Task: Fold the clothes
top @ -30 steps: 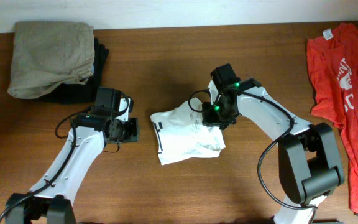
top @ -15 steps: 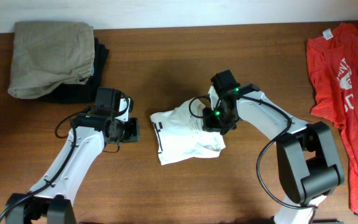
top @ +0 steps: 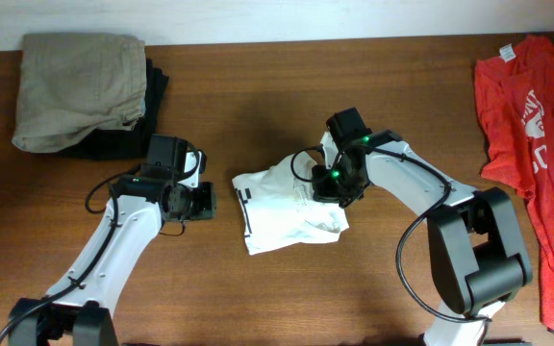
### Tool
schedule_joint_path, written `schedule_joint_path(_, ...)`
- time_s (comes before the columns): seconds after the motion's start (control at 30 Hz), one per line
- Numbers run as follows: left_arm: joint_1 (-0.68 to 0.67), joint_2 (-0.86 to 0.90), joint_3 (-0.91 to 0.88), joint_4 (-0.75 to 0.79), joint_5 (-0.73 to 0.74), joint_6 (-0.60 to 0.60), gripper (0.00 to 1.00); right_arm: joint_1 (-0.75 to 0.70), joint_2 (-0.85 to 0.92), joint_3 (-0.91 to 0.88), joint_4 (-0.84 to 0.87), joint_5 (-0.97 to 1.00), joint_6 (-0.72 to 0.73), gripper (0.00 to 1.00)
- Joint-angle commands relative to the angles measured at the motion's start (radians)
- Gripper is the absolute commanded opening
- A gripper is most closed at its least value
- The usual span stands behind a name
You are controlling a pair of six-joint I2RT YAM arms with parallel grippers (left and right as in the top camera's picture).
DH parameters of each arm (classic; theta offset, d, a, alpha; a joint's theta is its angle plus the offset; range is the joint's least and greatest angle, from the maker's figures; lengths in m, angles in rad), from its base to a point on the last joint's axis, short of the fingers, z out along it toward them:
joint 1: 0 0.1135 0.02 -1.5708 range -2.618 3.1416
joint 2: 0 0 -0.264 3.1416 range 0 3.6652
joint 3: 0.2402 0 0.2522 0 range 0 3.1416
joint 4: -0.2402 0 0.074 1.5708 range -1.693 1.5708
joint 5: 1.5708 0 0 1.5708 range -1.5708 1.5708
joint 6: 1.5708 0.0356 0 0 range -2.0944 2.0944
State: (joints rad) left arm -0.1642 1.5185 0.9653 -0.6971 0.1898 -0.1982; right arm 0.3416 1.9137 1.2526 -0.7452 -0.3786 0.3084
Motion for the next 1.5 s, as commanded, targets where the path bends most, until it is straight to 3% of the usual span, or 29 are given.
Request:
schedule_joint_path(0.0, -0.001, -0.011, 0.003, -0.003, -0.004, 0.013, 0.33, -0.002, 0.007, -0.009, 0.006, -0.032, -0.002, 0.06)
schedule_joint_path(0.33, -0.001, -0.011, 0.003, -0.003, -0.005, 0.013, 0.33, -0.003, 0.005, 0.004, 0.014, -0.002, 0.003, 0.04)
schedule_joint_path(0.7, -0.001, -0.011, 0.003, -0.003, -0.031, 0.013, 0.34, -0.028, 0.000, 0.158, -0.132, 0.058, 0.021, 0.04)
schedule_joint_path(1.17, -0.001, -0.011, 0.003, -0.003, -0.031, 0.013, 0.34, -0.029, 0.003, 0.142, -0.190, 0.311, 0.048, 0.04)
schedule_joint_path(1.4, -0.001, -0.011, 0.003, -0.003, -0.030, 0.013, 0.34, -0.029, 0.018, 0.101, -0.147, 0.345, 0.048, 0.04)
schedule_joint_path(1.43, -0.001, -0.011, 0.002, -0.003, -0.030, 0.013, 0.34, -0.029, 0.020, 0.095, -0.144, 0.356, 0.058, 0.06)
schedule_joint_path(1.47, -0.001, -0.011, 0.002, -0.003, -0.030, 0.013, 0.34, -0.029, 0.023, 0.089, -0.145, 0.380, 0.079, 0.14)
